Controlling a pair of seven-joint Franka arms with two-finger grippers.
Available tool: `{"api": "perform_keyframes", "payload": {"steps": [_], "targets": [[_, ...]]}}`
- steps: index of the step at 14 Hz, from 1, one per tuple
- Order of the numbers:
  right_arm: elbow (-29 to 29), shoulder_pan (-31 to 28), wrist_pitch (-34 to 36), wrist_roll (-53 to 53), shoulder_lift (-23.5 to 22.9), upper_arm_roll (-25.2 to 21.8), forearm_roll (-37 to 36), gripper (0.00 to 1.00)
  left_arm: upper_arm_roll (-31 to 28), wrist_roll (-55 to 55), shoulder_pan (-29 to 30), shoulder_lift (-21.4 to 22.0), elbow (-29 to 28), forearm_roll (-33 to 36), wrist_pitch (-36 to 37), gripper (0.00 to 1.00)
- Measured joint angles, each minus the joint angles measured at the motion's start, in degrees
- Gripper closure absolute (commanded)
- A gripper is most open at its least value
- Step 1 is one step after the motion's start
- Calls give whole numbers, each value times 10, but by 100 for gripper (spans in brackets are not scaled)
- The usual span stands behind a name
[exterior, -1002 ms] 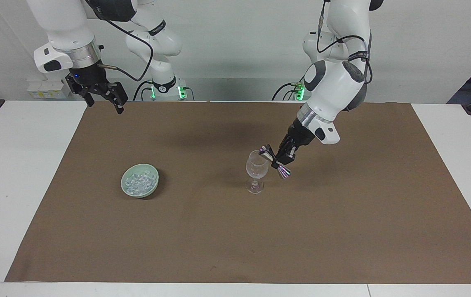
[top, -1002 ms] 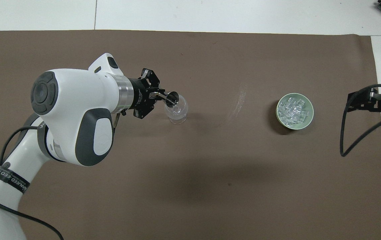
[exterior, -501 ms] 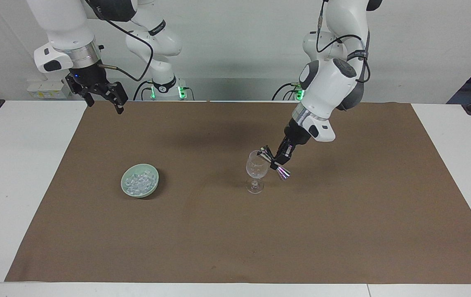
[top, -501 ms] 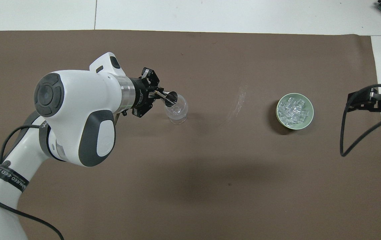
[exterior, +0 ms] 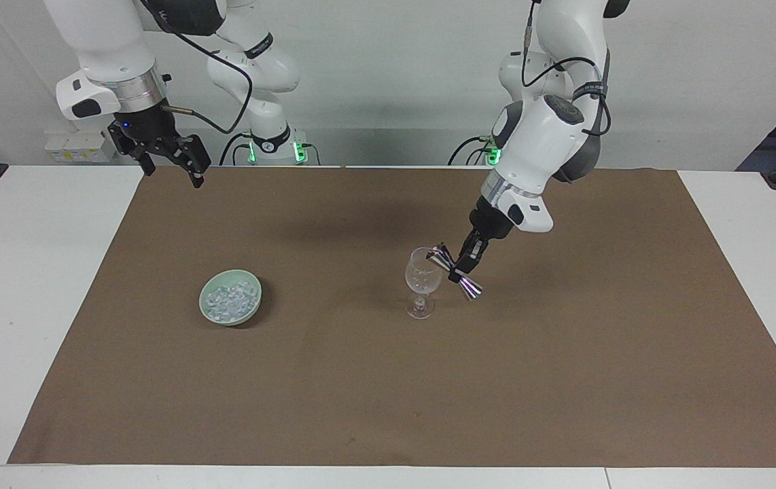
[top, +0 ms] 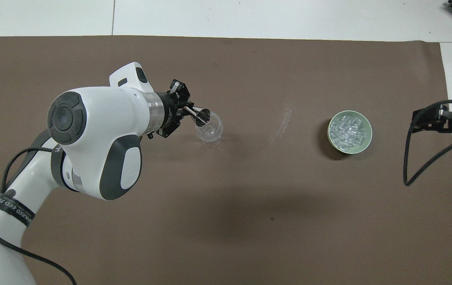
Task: Pour wine and add ice with both arms
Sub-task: 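Tilt the metal cup over the clear plastic cup with the left gripper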
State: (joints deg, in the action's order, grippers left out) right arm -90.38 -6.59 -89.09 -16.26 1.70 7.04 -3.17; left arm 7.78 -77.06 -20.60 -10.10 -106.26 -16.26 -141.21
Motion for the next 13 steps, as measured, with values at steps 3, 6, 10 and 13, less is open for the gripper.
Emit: {"api": "perform_keyframes", "payload": {"steps": [3,6,10,13], "targets": [[0,0,0,0,0,0,0,0,0,1,-1,-1,0,25,-6,100],[0,0,0,0,0,0,0,0,0,1,-1,-1,0,37,-10,100],[0,0,0,0,0,0,0,0,0,3,-2,-2,0,56,-14,100],[0,0,0,0,0,0,0,0,1,3,-4,-2,0,59,-19,100]]}}
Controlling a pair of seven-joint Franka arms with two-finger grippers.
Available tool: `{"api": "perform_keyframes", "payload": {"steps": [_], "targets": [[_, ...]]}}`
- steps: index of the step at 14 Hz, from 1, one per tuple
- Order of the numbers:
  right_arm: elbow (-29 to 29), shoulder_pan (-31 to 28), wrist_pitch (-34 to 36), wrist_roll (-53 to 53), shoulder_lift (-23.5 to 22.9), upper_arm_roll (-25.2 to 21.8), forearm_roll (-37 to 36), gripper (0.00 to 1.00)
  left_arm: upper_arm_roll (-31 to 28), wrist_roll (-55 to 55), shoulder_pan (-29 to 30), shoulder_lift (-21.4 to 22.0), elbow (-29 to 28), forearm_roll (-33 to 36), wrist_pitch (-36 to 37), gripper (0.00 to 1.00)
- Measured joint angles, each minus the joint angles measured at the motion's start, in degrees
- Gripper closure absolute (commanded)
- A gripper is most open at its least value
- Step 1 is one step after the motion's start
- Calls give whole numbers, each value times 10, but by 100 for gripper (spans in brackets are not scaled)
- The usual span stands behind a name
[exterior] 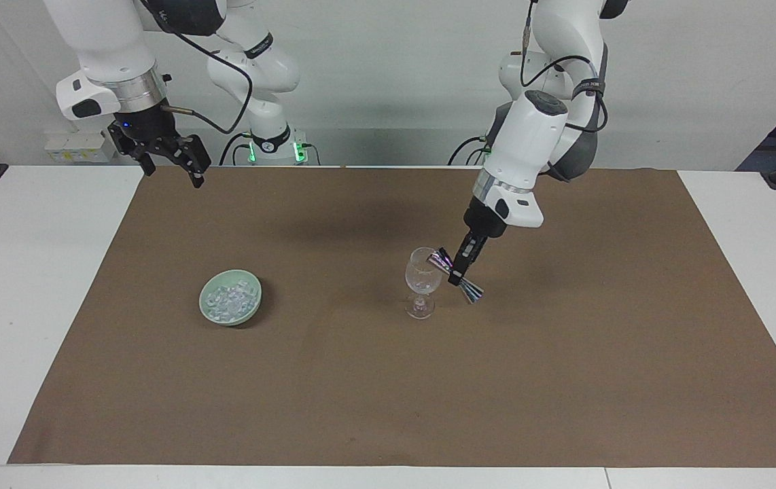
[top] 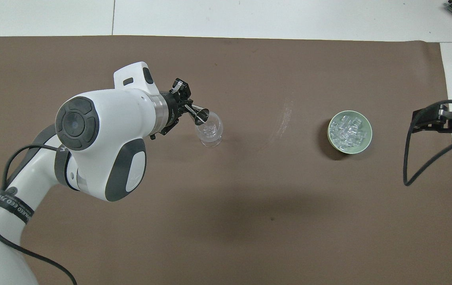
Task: Pour wine and add ice with both arms
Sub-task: 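Tilt the metal cup over the clear plastic cup with the left gripper, then tilt the metal cup further to pour into the clear cup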
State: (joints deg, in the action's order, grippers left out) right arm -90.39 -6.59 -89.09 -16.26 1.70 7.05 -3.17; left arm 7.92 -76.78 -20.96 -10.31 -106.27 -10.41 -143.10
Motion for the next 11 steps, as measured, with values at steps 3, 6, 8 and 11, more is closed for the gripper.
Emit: {"api": "perform_keyframes", "payload": {"steps": [3,6,8,11], "targets": [[0,0,0,0,0,0,0,0,0,1,-1,0,0,14,-2,100],[0,0,0,0,0,0,0,0,0,1,-1,0,0,26,-2,100],[0,0,0,0,0,0,0,0,0,1,-1,0,0,32,-3,100],[0,0,-4,0,0,0,0,0,0,1,-4,0,0,47,-3,100]]}}
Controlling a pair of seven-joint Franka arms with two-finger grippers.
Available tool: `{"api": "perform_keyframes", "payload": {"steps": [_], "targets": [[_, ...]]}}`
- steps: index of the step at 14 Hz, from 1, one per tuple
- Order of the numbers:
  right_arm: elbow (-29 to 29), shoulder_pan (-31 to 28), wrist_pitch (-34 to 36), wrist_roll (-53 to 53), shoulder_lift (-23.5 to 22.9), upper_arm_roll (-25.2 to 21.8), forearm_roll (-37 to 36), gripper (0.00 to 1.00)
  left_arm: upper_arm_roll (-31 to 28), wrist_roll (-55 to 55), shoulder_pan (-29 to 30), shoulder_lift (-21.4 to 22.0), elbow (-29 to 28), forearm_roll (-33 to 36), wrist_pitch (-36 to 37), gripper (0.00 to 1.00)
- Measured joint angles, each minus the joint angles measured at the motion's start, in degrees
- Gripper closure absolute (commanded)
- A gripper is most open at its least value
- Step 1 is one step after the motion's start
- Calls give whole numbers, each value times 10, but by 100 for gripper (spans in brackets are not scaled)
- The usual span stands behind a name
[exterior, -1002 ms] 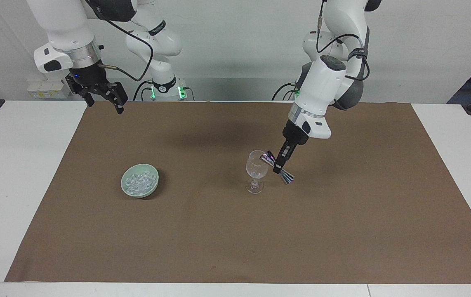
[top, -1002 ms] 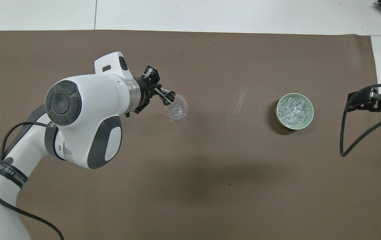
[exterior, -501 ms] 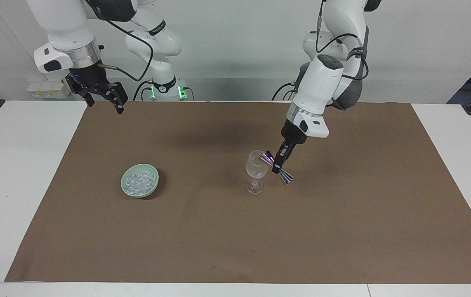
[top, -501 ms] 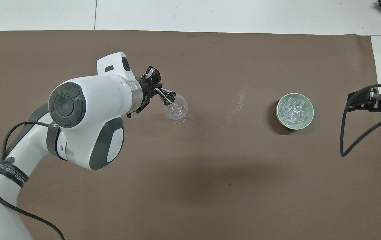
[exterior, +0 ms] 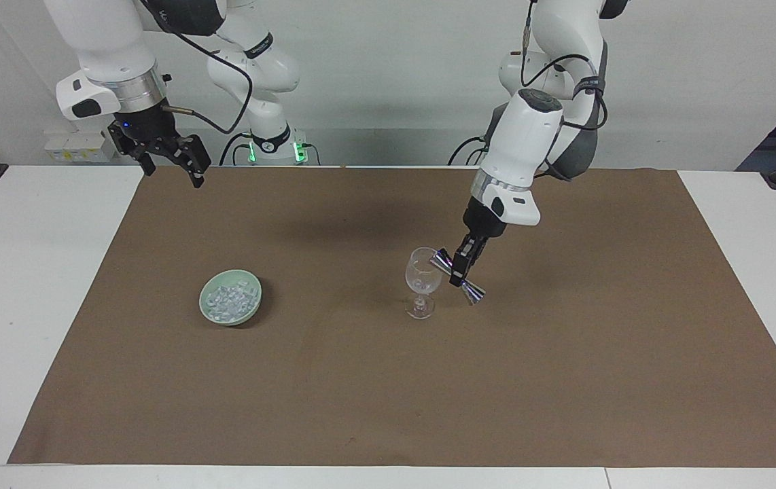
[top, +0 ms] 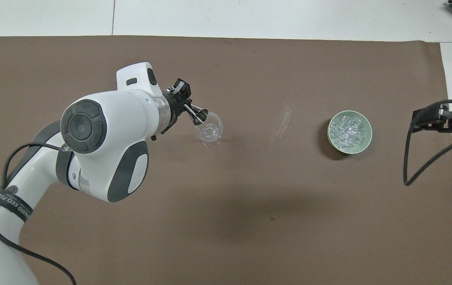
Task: Pour wine and add ice with both arms
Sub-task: 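Tilt the metal cup further to pour into the clear cup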
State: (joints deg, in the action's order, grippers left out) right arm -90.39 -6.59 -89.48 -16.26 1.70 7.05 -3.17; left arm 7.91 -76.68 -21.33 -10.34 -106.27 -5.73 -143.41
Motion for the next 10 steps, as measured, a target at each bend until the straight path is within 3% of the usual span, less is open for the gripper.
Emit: {"api": "perform_keyframes", "payload": {"steps": [10], "targets": [[0,0,-4,18,0,0,0,0,0,0,-4,0,0,28,-1,100]]}}
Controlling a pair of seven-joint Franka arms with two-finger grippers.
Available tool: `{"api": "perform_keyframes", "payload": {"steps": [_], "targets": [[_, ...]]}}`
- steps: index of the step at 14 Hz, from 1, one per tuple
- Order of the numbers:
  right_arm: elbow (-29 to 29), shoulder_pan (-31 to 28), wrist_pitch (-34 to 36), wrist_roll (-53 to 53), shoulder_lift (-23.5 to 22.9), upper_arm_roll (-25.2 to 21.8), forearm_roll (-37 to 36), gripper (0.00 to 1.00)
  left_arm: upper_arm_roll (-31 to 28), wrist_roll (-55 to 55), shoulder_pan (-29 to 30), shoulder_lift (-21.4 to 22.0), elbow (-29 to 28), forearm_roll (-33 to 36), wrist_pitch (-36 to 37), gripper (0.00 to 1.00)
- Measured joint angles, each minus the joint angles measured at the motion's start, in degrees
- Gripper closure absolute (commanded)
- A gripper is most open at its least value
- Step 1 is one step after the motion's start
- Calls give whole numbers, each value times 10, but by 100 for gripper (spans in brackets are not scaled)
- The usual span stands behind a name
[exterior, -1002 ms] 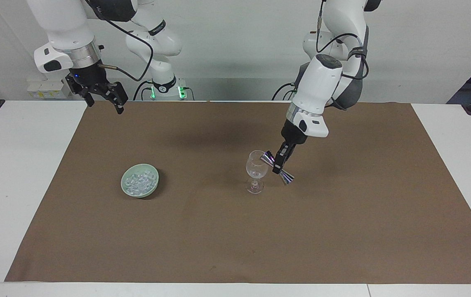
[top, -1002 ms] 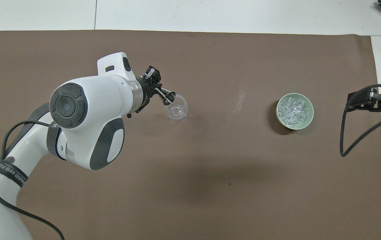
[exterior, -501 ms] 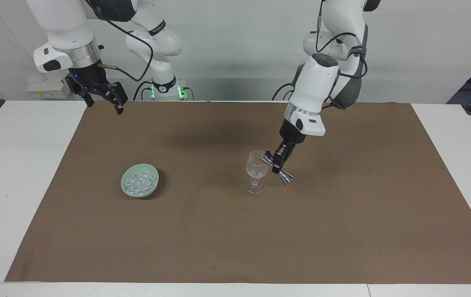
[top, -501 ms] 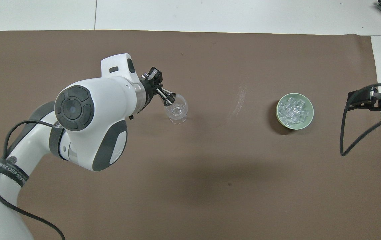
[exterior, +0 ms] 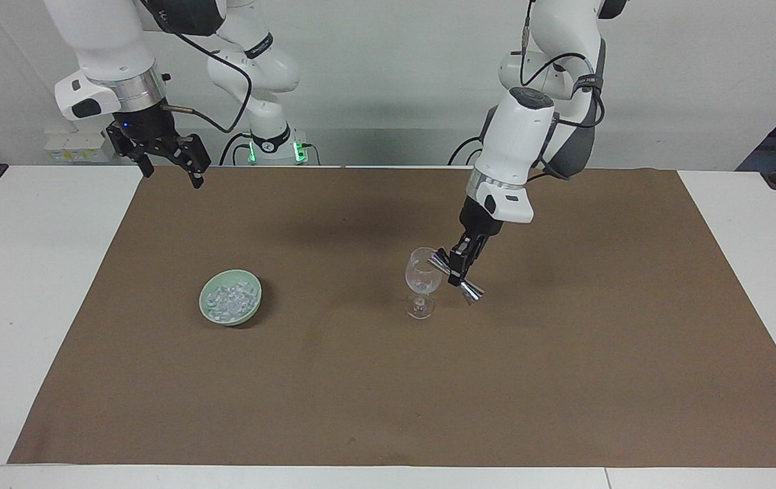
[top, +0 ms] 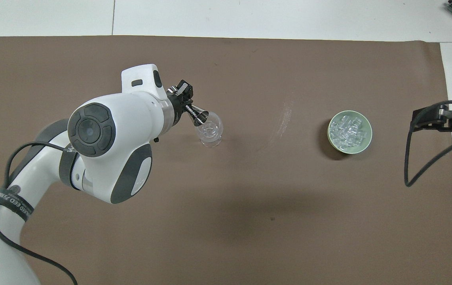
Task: Pour wine and add ice with both arms
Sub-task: 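Tilt the metal cup further to pour into the clear cup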
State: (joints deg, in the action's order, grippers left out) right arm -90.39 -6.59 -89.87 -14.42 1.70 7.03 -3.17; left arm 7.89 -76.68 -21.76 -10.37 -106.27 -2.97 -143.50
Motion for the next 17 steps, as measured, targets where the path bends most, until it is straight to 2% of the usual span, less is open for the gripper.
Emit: {"api": "perform_keyframes", "payload": {"steps": [17], "targets": [[0,0,0,0,0,0,0,0,0,0,-1,0,0,49,-9,100]]}}
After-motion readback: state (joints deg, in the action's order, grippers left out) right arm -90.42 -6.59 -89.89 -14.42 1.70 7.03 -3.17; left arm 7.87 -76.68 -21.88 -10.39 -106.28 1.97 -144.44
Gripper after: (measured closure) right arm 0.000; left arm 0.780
